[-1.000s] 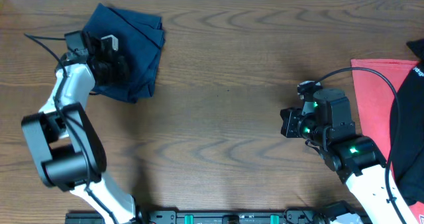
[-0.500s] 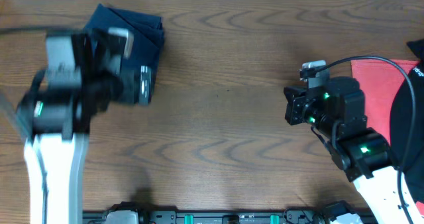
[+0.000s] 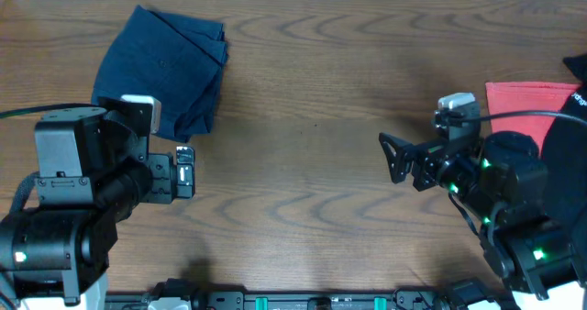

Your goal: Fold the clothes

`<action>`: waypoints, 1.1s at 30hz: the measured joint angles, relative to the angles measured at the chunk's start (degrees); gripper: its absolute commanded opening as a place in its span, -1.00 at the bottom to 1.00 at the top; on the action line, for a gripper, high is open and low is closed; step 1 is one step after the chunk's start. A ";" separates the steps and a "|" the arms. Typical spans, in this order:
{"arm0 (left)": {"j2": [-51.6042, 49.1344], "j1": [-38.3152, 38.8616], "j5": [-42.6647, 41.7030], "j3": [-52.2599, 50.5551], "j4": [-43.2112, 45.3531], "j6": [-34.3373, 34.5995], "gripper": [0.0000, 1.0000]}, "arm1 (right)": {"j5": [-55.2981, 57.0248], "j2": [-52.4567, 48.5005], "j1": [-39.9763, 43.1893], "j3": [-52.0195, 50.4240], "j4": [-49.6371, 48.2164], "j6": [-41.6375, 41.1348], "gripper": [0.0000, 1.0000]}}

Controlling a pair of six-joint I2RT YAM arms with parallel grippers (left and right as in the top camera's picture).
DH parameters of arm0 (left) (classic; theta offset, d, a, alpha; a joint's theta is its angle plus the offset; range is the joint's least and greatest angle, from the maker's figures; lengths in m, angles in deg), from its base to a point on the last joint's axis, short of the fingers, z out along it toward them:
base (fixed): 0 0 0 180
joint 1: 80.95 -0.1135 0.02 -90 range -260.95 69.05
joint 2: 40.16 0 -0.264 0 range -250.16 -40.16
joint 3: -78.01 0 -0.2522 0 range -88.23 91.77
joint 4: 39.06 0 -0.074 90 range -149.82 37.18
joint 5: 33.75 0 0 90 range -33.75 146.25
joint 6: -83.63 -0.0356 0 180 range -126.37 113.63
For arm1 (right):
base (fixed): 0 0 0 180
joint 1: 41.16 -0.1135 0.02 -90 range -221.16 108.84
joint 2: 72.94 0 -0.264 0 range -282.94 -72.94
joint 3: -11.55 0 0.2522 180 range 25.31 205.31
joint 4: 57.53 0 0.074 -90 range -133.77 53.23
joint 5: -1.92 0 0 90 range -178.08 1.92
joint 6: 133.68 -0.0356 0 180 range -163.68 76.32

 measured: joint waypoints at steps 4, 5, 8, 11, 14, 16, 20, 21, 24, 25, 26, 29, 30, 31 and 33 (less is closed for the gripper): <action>-0.04 0.00 0.02 0.00 -0.07 0.00 0.96 | -0.24 0.35 0.00 0.00 0.02 0.00 0.99; -0.04 0.00 0.04 0.00 -0.07 0.02 0.96 | -0.24 0.31 0.00 0.00 0.04 0.00 0.99; -0.04 0.00 0.02 0.00 -0.07 0.02 0.96 | -0.81 0.33 0.00 0.07 1.20 -0.02 0.98; -0.04 0.00 0.04 0.00 -0.09 0.00 0.96 | -1.33 0.31 0.02 0.13 3.76 0.00 0.99; -0.04 0.00 0.04 0.00 -0.09 0.02 0.96 | -1.38 0.68 0.15 0.13 3.19 0.70 0.99; -0.04 0.00 0.04 0.00 -0.09 0.02 0.96 | -1.33 1.68 0.24 0.13 3.21 1.97 0.99; -0.04 0.00 0.04 0.00 -0.15 0.00 0.96 | -0.13 6.86 0.98 0.15 4.61 4.55 0.98; -0.04 0.00 0.04 0.00 -0.17 0.02 0.96 | 0.81 8.28 1.16 0.15 5.29 4.92 0.98; -0.04 0.00 0.04 0.00 -0.22 0.02 0.96 | 4.90 14.08 1.62 0.04 5.86 5.68 0.99; -0.04 0.00 0.04 0.00 -0.22 0.02 0.96 | 5.88 15.82 2.12 -0.46 5.53 5.81 0.98; -0.04 0.00 0.04 0.00 -0.24 0.02 0.96 | 7.06 18.21 3.19 -1.64 5.22 5.99 0.98; -0.04 0.00 0.07 -0.02 -0.17 0.02 0.96 | 9.16 23.93 6.73 -6.54 4.37 6.16 0.98; -0.04 0.00 0.04 -0.02 -0.22 0.02 0.96 | 9.33 26.01 8.35 -9.03 4.09 6.23 0.98; -0.04 0.00 0.07 -0.07 -0.22 0.02 0.96 | 9.49 27.87 9.92 -11.63 3.61 6.34 0.99; -0.04 0.00 0.04 -0.11 -0.22 0.02 0.96 | 8.74 31.41 13.11 -17.38 1.73 6.40 0.98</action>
